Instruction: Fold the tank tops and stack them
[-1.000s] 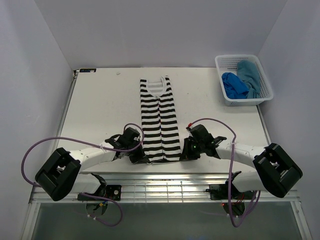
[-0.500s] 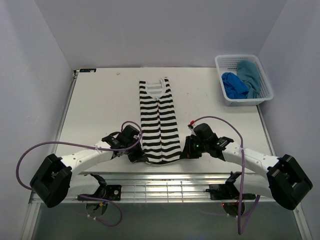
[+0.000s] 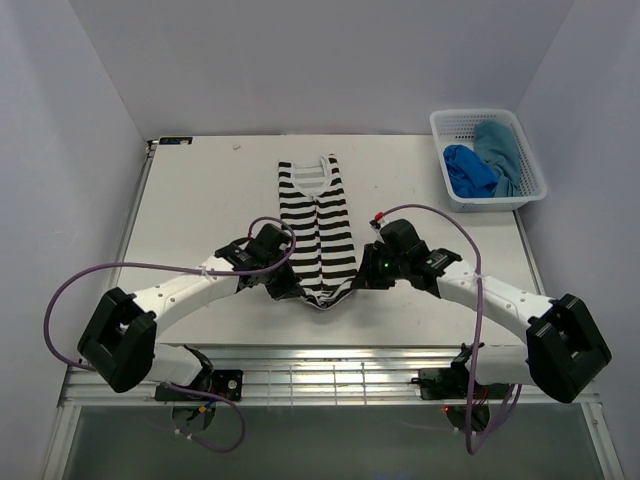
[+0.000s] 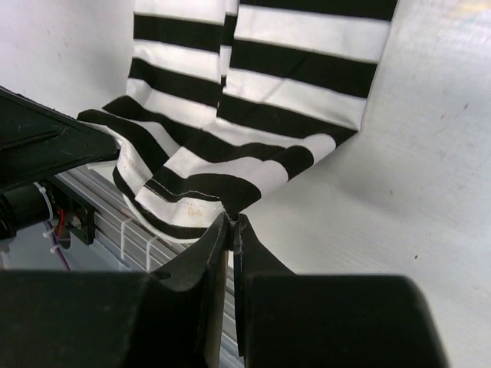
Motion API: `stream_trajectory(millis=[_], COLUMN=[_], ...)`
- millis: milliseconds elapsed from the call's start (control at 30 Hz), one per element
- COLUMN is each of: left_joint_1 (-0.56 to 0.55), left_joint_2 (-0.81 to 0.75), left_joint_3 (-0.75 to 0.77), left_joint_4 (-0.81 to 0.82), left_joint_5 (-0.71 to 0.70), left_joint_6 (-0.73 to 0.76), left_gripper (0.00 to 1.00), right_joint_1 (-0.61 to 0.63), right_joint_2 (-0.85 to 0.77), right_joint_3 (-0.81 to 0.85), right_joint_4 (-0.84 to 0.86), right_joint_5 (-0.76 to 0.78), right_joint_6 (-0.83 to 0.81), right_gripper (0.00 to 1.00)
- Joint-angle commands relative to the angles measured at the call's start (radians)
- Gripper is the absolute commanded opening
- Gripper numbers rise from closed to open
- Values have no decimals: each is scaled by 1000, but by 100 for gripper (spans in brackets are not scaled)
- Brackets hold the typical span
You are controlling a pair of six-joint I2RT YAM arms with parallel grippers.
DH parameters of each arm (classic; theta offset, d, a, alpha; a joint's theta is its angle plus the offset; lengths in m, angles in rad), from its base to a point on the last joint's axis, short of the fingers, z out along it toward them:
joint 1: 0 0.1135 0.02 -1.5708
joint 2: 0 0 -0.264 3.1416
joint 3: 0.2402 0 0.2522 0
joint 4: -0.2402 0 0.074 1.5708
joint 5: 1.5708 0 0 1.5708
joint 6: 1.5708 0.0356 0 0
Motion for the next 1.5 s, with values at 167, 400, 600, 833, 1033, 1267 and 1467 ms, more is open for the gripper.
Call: stream_trajectory(millis=[167,400,600,833,1033,1267,1467], left_joint_1=[127,199,253,310,336,345,359], left_joint_2=[60,162,253,356,425,514,577], left_joint_3=[176,319,416,497,558,624,661], left_joint_4=[-11,5,19,43,74,86,95], left_joint_5=[-44,-46,-41,-10,11,43,56], left_joint_6=[89,178,218,265,304,362,376], left_gripper=[0,0,0,0,0,0,0], right_joint_1=[-81,-136,-176,-211,-230,-250,-271], right_joint_2=[100,206,292,422,507,574,640], right_joint_3=[204,342,446,557,640,707,762], right_joint_4=[-6,-4,-4,-4,-3,-4,-4], right_joint_5=[26,6,-5,-40,-48,-63,-89], right_joint_6=[-81,-123,-174,-210,-229,-241,-252], right_gripper=[8,8,8,8,8,8,8])
